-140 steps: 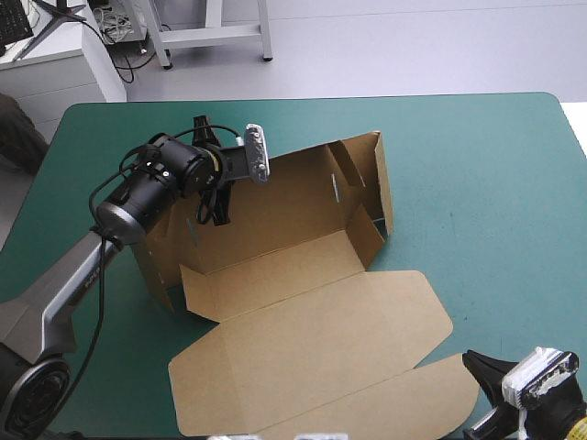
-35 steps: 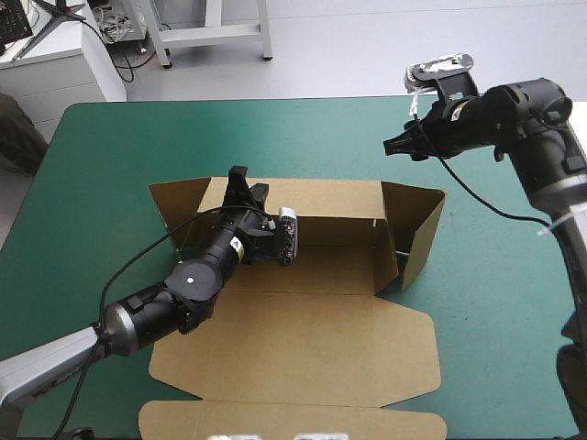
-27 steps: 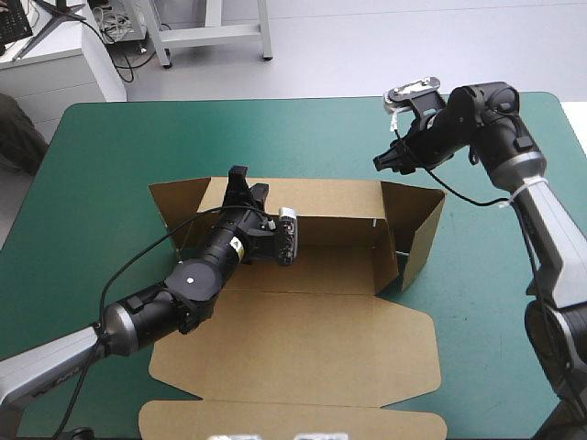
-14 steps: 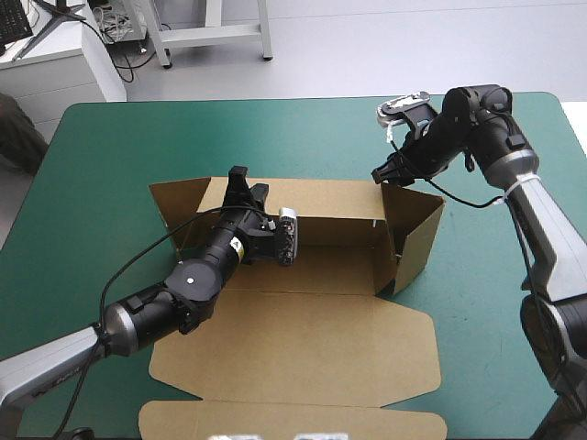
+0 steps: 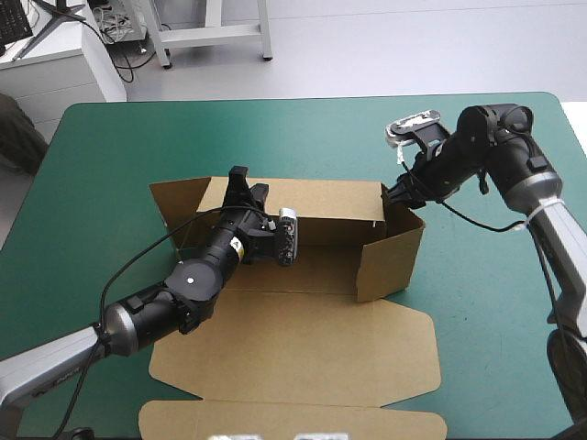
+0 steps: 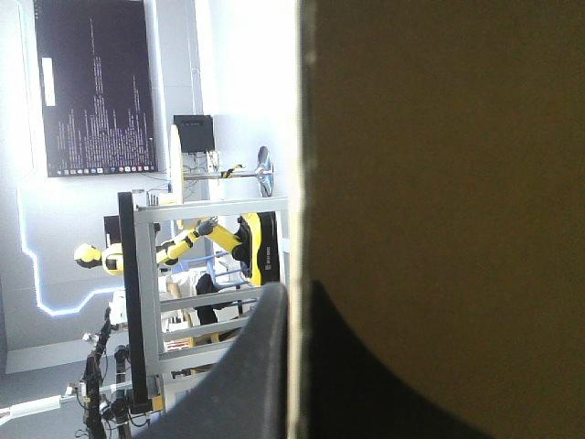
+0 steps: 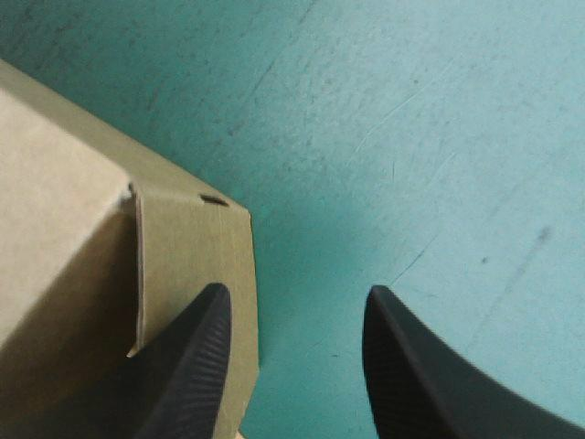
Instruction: Fold the box
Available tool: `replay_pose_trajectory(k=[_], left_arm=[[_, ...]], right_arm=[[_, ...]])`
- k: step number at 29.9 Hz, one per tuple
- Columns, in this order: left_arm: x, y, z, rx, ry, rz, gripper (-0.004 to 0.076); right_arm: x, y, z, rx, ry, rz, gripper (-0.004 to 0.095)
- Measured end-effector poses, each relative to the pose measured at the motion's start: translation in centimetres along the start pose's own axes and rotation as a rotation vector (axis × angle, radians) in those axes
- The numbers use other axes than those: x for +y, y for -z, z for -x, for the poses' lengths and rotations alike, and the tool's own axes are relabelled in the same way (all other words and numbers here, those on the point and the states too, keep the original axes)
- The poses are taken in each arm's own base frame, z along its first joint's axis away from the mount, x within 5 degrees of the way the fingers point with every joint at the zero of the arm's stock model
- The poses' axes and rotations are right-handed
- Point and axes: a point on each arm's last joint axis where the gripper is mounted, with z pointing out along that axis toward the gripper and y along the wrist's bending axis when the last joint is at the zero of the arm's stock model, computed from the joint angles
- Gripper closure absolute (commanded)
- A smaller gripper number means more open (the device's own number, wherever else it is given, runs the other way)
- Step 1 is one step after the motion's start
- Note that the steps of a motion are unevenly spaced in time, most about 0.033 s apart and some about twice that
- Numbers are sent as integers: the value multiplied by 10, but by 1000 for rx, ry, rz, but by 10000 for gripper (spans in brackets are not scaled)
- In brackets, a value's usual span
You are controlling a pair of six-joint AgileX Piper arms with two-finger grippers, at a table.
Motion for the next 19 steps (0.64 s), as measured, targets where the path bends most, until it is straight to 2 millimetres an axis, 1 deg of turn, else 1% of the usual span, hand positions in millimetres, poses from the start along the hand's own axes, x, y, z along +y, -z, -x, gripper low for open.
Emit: replay_pose_trajectory(k=[4, 12, 19], left_arm=[[0, 0, 0, 0, -2, 0, 734], [0, 0, 0, 1, -2, 0, 734], [0, 0, 0, 1, -2, 0, 734]], right_arm=[[5, 0, -14, 24, 6, 19, 487], [16, 10, -39, 29, 37, 65, 490], [26, 4, -63, 66, 60, 125, 490]])
